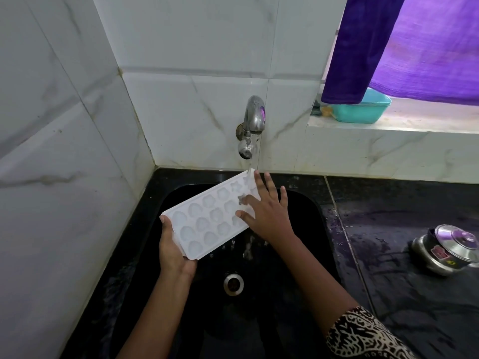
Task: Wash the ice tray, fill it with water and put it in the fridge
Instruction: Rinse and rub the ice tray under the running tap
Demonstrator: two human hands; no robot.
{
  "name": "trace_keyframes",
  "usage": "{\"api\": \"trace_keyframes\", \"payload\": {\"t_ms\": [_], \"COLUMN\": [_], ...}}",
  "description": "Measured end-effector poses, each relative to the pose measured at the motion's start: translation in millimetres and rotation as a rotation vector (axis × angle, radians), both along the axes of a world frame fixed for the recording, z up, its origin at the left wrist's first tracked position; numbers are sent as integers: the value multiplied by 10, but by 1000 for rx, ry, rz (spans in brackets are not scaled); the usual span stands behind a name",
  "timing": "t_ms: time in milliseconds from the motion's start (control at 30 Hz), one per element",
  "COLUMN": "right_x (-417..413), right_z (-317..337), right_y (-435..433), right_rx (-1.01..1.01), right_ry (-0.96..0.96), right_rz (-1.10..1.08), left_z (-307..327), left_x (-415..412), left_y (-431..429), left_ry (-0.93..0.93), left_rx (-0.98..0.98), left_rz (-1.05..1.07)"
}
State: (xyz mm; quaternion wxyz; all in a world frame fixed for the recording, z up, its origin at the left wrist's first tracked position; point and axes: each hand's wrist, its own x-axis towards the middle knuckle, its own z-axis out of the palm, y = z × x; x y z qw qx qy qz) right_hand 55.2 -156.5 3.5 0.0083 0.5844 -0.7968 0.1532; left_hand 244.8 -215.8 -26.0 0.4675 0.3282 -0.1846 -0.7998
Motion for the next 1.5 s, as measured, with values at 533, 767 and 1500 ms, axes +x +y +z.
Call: {"api": "trace_keyframes", "payload": {"t_ms": [533, 767, 1500], "right_x": [-55, -96, -240], "right_z": [44, 40, 12], "right_y": [10, 56, 80], "right_rx": [18, -31, -95], "right_ry": [-66, -37, -70], "right_rz": [105, 119, 113], "left_z": [151, 133, 136], "left_x": [-91, -89, -177], "left_y": [157, 263, 129], "left_ry": [-13, -44, -89], "left_rx": [-1, -13, -54], "left_rz": [86, 118, 90]}}
